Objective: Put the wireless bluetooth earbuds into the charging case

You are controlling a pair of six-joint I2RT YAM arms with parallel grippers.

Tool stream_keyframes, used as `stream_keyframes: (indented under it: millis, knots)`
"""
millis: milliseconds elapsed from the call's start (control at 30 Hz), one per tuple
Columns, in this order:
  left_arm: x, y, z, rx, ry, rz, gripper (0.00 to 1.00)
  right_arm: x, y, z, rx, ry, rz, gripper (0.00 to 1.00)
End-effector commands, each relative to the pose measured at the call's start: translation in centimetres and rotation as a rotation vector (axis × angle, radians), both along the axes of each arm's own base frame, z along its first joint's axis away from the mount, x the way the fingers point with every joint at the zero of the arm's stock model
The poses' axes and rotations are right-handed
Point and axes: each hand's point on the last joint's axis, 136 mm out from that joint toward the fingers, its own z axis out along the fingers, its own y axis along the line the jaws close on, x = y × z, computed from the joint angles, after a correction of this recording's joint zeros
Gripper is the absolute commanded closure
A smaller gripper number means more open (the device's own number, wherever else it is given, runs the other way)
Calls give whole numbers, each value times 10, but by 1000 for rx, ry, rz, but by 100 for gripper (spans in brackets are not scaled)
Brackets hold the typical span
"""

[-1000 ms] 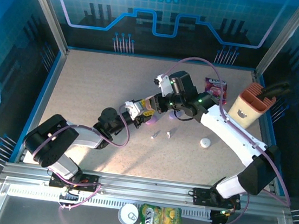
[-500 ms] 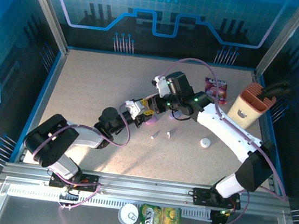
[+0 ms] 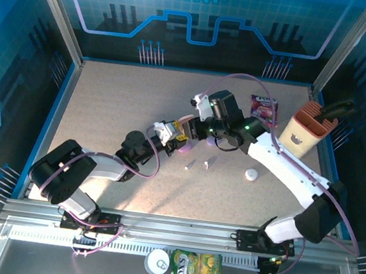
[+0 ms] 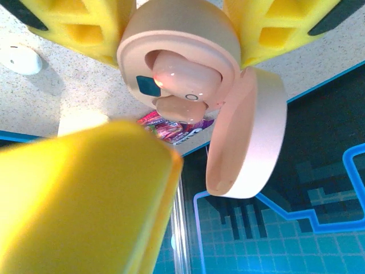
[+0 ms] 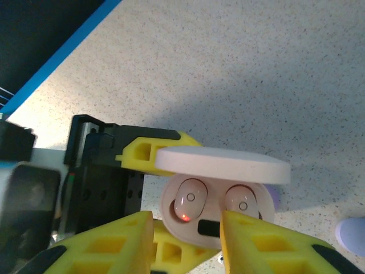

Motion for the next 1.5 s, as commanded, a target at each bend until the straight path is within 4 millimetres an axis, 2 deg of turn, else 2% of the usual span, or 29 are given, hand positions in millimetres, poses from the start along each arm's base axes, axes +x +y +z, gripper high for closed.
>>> stream_keyframes:
  millis: [0, 133, 367, 533, 633, 733, 867, 900, 1033, 1167, 1300, 1467]
  knots:
    - [-2, -5, 8, -10, -39, -24, 62, 1, -10, 22, 52, -52, -31, 66]
    - [-8, -6, -1, 40, -65, -49, 62, 1, -12, 28, 73, -57, -22, 69]
    - [-18, -9, -9, 92, -103, -94, 61, 15, -5, 30, 78, -54, -12, 73]
    - [-22, -11, -5, 102, -142, -117, 61, 21, 2, 16, 43, -6, 5, 74]
    - [-15, -6, 1, 54, -103, -72, 61, 21, 3, 7, 33, 12, 12, 75]
    - [-12, 0, 14, -21, -77, -65, 62, 16, 1, -2, 24, 33, 17, 75]
    - [-11, 1, 21, -70, -46, -77, 62, 12, -8, -3, 26, 32, -7, 75]
    - [-11, 0, 22, -76, -42, -83, 62, 13, -12, 0, 37, 29, -28, 73]
    - [-14, -1, 28, -113, -40, -108, 62, 13, -25, 9, 169, 82, -79, 55]
    - [-17, -4, 38, -151, -31, -145, 62, 9, -28, 11, 332, 194, -67, 39]
    - [-19, -7, 48, -180, -26, -180, 61, 4, -23, 6, 453, 306, -32, 33]
    - [-20, -11, 59, -207, -25, -209, 61, -3, -12, 1, 560, 417, 21, 34]
